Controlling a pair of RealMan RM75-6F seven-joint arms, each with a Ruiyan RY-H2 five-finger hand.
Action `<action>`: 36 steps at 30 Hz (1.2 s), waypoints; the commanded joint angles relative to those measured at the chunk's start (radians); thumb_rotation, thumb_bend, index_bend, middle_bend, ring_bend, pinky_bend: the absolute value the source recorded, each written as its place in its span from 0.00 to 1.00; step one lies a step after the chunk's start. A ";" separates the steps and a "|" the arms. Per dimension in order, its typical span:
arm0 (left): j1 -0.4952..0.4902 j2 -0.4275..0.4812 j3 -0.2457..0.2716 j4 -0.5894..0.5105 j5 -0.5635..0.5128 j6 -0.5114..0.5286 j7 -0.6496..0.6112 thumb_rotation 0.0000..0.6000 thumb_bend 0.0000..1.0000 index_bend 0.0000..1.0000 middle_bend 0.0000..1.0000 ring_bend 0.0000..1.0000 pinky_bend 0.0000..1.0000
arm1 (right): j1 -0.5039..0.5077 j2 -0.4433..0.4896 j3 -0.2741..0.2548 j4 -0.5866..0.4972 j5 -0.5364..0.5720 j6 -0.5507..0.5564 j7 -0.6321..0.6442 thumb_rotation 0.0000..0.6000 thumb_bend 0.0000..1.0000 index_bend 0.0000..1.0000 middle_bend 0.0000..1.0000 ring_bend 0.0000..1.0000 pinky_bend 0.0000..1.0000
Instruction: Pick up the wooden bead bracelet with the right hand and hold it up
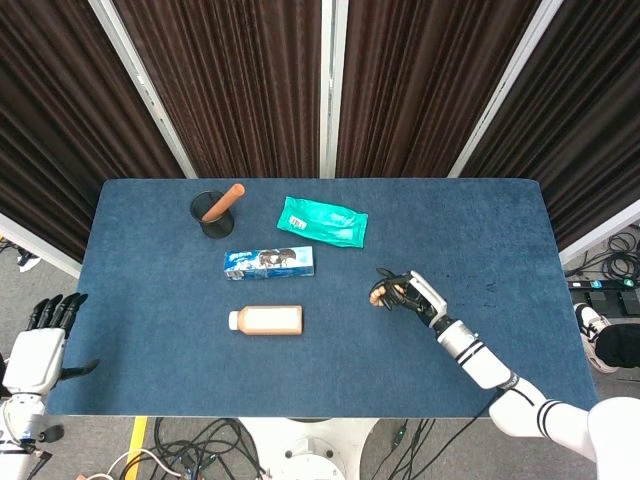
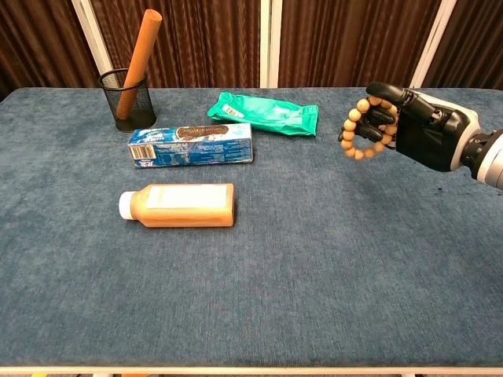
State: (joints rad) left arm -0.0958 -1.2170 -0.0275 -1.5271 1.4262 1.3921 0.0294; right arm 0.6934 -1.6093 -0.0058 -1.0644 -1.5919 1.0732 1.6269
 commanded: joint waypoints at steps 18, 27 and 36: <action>0.004 -0.002 0.005 0.002 0.000 0.003 -0.003 1.00 0.00 0.08 0.07 0.01 0.00 | 0.003 -0.007 -0.005 0.017 -0.020 0.015 0.010 0.45 1.00 0.63 0.69 0.32 0.00; 0.010 -0.005 0.009 0.007 0.006 0.012 -0.009 1.00 0.00 0.08 0.07 0.01 0.00 | 0.008 0.002 -0.021 0.016 -0.044 0.028 0.035 0.44 1.00 0.55 0.61 0.30 0.00; 0.009 -0.008 0.008 0.010 0.005 0.010 -0.012 1.00 0.00 0.08 0.07 0.01 0.00 | 0.015 0.010 -0.032 0.021 -0.054 0.032 0.063 0.49 1.00 0.53 0.59 0.29 0.00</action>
State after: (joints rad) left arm -0.0866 -1.2249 -0.0196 -1.5166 1.4316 1.4020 0.0172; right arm 0.7074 -1.6001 -0.0362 -1.0452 -1.6443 1.1051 1.6879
